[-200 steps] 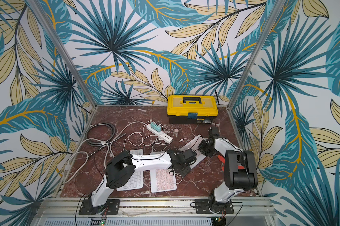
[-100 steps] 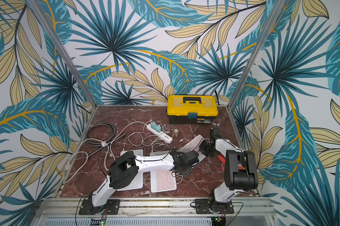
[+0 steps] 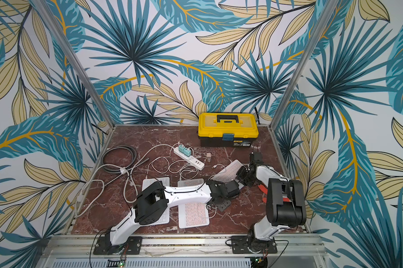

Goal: Unplug the wireless keyboard
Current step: Remove the power cord from the keyboard.

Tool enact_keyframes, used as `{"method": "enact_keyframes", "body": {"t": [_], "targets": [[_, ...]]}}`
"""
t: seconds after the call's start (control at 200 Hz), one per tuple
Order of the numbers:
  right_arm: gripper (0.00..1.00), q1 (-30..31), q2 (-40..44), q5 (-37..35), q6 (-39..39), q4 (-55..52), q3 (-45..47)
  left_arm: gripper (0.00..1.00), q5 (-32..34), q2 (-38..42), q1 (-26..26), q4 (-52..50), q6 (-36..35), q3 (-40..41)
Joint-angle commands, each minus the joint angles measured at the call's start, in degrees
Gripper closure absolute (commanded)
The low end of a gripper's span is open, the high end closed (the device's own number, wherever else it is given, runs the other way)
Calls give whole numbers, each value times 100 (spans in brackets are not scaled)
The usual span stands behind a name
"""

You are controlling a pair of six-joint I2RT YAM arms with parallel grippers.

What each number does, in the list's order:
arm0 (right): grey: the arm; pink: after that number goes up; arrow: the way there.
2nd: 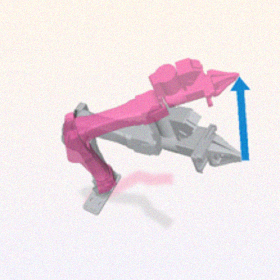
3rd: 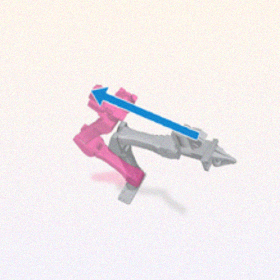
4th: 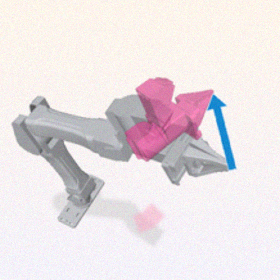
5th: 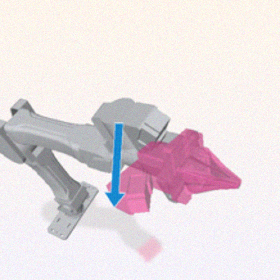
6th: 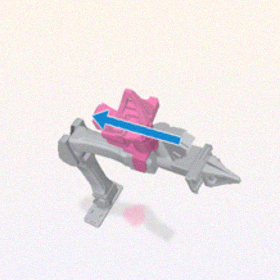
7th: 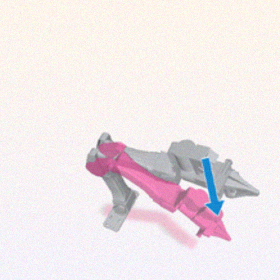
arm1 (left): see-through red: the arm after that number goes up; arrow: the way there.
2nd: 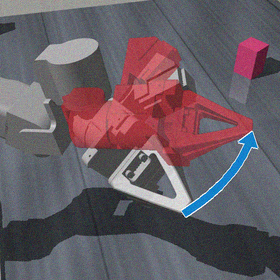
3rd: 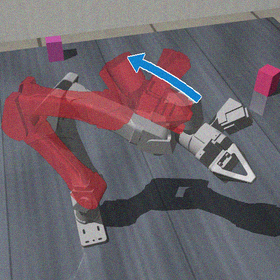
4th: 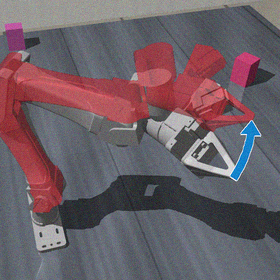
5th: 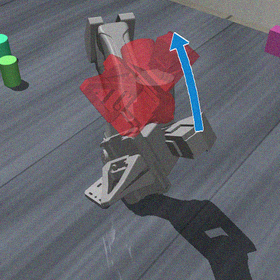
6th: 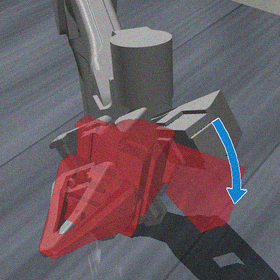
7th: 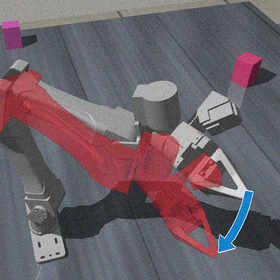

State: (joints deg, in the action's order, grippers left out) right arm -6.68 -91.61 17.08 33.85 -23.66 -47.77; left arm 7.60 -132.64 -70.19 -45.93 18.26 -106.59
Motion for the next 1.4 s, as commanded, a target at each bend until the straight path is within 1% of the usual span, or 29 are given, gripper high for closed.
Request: {"method": "enact_keyframes", "body": {"t": [0.0, 0.045, 0.155, 0.24, 0.405, 0.491, 0.511, 0.741, 0.831, 0.926, 1.041, 1.166, 1.322, 1.397], "targets": [[71, -26, -199, -178, -45, -209, 277, 81, -160, -351, -73, -485, -103, -20], [71, -27, -199, -192, -43, -209, 277, 85, -181, -337, -67, -511, -95, -22], [71, -26, -263, -262, -12, -222, 277, 89, -286, -283, -65, -504, -111, 19], [73, -25, -342, -440, 114, -210, 287, 95, -330, -239, -65, -504, -91, 45], [73, -27, -419, -776, 228, -165, 261, 100, -381, -104, -6, -504, -9, 242], [73, -20, -449, -841, 254, -164, 215, 100, -382, 14, 48, -497, 110, 430], [73, -26, -462, -855, 266, -159, 215, 100, -551, 48, 67, -504, 147, 483], [73, -22, -481, -1068, 365, -111, 261, 100, -922, 410, 405, -504, 867, 998], [73, -24, -489, -1133, 373, -121, 264, 100, -951, 478, 419, -497, 879, 1033], [74, -27, -472, -1041, 369, -54, 252, 100, -953, 507, 421, -496, 819, 954], [73, -26, -349, -849, 302, -13, 173, 100, -980, 465, 444, -496, 715, 595], [73, -27, -95, -881, 186, -222, 21, 100, -1273, 329, 489, -496, 661, 50], [72, -31, 180, -818, -29, -494, -216, 100, -1495, 408, 507, -496, 742, -294], [69, -33, 213, -730, -148, -636, -371, 95, -1600, 440, 520, -496, 783, -362]]}}
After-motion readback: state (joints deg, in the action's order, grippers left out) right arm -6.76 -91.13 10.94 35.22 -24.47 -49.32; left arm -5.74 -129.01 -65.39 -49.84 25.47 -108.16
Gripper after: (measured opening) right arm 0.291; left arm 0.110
